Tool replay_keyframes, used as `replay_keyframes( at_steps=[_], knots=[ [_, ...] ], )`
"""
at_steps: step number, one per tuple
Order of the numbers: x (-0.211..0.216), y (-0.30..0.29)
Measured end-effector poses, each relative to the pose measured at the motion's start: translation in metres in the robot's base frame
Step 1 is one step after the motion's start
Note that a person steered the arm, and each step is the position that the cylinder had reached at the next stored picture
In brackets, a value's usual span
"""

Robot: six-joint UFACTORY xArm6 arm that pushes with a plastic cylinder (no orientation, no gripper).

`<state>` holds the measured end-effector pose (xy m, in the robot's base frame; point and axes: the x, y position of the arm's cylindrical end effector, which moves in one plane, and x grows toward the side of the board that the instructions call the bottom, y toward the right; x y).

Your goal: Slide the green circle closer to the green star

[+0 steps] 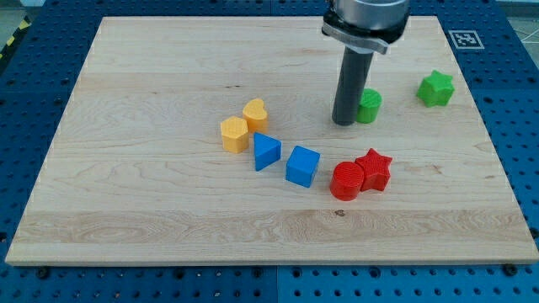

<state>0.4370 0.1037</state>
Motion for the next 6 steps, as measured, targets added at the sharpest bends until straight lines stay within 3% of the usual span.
replay_keyframes(
  at_steps=[1, 3, 5, 6],
  knots=[
    [-0.001, 0.023],
    [-0.047, 0.028],
    [-0.068, -0.020],
    [-0.073, 0.005]
  ],
)
